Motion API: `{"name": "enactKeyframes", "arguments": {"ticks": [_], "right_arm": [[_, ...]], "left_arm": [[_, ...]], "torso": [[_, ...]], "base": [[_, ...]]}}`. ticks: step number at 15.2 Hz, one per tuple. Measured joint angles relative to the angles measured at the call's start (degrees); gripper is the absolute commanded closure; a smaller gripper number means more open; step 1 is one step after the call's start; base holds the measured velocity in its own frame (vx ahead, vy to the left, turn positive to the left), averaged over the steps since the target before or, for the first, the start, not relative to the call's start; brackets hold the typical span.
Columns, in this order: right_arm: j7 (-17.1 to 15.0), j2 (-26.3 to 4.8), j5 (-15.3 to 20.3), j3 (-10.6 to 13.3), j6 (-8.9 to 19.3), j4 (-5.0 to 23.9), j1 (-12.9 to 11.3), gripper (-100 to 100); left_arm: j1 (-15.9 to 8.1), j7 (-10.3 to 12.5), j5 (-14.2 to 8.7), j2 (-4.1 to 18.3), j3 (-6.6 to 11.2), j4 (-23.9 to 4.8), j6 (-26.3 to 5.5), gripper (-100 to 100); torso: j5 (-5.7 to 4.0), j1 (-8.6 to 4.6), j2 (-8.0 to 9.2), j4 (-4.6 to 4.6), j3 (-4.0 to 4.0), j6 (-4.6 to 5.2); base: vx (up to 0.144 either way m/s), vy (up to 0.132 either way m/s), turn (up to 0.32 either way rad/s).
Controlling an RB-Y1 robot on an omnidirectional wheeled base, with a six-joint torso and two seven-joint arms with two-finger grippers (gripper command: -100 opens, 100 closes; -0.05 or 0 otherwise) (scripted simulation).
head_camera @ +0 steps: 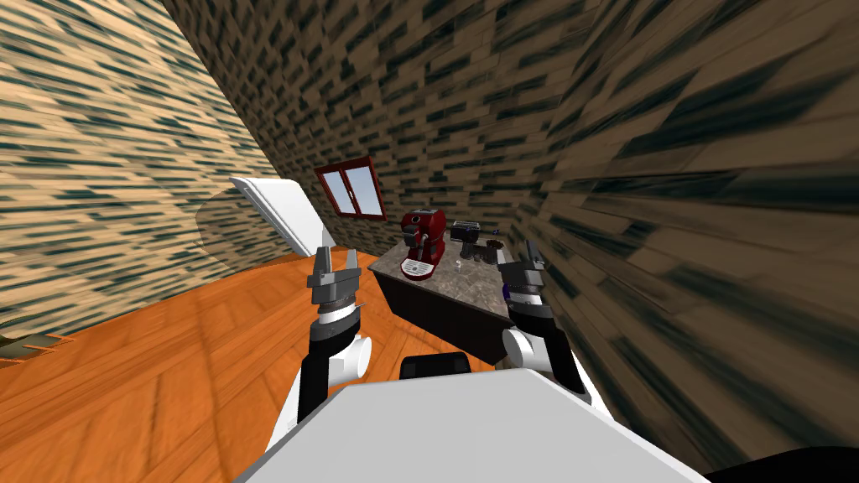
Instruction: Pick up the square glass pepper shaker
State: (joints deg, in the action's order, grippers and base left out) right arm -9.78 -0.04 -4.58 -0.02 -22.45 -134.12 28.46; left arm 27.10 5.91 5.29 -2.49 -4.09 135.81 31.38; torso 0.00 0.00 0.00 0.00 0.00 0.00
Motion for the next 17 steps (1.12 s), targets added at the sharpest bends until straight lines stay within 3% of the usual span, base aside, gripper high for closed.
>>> {"name": "enactKeyframes", "arguments": {"ticks": [7,17], "right_arm": [[0.9,-6.9,2.2,-0.1,0.8,2.3,-0.5,-100],[4.6,-17.6,9.2,-0.1,4.2,10.6,-2.1,-100]], "left_arm": [[0.0,0.0,0.0,0.0,-0.01,0.0,0.0,0],[0.0,0.0,0.0,0.0,-0.01,0.0,0.0,0]], "torso": [[0.05,0.23,-0.06,-0.02,-0.04,0.0],[0.12,0.54,-0.18,-0.04,-0.1,-0.01]], "base": [[0.014,0.05,-0.015],[0.03,0.107,-0.006]]}}
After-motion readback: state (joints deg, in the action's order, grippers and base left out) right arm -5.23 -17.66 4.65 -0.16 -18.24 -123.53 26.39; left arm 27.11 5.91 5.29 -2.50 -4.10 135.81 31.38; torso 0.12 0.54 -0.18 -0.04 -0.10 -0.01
